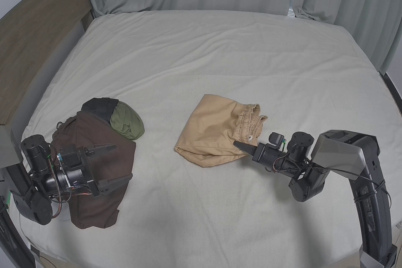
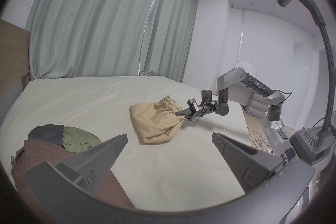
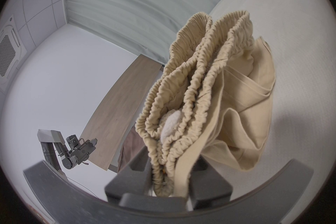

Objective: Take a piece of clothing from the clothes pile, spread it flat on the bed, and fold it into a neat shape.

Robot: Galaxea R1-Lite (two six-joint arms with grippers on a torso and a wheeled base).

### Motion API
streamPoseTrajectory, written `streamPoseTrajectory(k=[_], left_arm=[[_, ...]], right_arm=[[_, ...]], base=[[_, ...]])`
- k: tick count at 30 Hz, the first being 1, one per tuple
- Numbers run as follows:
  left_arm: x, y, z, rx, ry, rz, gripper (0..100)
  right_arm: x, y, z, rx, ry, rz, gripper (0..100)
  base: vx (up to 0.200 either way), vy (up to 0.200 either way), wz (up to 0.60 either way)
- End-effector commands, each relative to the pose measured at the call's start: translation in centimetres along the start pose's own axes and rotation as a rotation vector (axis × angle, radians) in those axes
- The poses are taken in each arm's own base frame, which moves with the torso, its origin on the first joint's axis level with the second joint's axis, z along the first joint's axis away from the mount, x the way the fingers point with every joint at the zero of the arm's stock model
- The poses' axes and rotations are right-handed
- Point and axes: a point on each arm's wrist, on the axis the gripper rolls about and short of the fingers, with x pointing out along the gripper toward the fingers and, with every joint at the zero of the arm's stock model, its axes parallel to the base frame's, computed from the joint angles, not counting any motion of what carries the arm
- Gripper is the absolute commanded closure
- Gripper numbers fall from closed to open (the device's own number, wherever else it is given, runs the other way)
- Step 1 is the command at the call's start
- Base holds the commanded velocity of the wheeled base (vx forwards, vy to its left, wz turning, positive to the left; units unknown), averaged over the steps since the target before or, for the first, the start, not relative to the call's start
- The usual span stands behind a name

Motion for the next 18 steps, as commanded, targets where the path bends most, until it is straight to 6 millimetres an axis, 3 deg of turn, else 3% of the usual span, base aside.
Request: streamPoseTrajectory(k=[1,7,14,18], left_arm=[[0.0,0.1,0.1,0.006,-0.004,0.002,0],[-0.1,0.1,0.1,0.005,-0.004,0.005,0],[-0.1,0.1,0.3,0.007,-0.007,0.006,0],[-0.1,0.1,0.2,0.006,-0.006,0.006,0]], right_arm=[[-0.2,-0.1,-0.3,0.007,0.01,-0.008,0],[-1.3,0.6,-1.5,-0.012,0.061,-0.035,0],[-3.5,4.1,-4.2,-0.018,0.191,-0.044,0],[-4.2,6.5,-4.5,-0.027,0.234,-0.007,0]], base=[[0.0,0.0,0.0],[0.0,0.0,0.0],[0.0,0.0,0.0],[0.0,0.0,0.0]])
